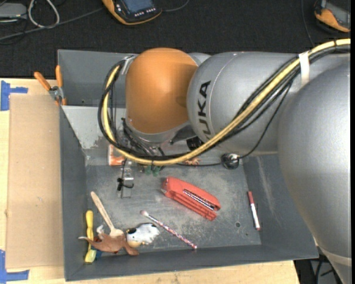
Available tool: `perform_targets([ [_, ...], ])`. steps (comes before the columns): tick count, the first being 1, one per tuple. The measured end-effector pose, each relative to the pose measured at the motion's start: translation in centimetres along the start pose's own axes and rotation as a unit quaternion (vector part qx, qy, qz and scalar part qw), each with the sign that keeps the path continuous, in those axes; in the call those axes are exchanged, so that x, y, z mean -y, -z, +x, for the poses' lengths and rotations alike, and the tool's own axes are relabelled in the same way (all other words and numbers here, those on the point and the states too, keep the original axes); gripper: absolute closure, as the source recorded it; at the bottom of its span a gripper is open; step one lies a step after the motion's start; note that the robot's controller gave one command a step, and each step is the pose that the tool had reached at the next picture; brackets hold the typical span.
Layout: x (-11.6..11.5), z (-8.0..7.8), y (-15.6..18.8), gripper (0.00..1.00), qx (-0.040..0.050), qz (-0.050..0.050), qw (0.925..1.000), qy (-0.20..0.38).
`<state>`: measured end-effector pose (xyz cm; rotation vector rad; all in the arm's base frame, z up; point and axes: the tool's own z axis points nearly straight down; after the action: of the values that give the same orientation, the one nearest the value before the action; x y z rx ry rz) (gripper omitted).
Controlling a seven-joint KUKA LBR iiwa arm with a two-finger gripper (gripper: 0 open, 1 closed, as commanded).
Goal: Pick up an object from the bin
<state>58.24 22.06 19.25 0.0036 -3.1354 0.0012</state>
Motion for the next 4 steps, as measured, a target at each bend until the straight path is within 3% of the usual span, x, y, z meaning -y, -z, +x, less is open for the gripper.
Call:
perform_targets([
  [1, 0.1, -0.2, 0.2, 0.0, 0.0023, -0.001, 1.0, -0.002],
  [2, -0.6, 5.5, -8.3, 0.0, 0.0031, 0.0, 0.9836, 0.181],
  [3, -1.3, 9.4, -6.2, 0.0, 0.0027, 0.0, 0.976, 0.218],
  [4, 8.0, 9.1, -9.6, 0.0, -0.0046, 0.002, 0.9767, 0.215],
])
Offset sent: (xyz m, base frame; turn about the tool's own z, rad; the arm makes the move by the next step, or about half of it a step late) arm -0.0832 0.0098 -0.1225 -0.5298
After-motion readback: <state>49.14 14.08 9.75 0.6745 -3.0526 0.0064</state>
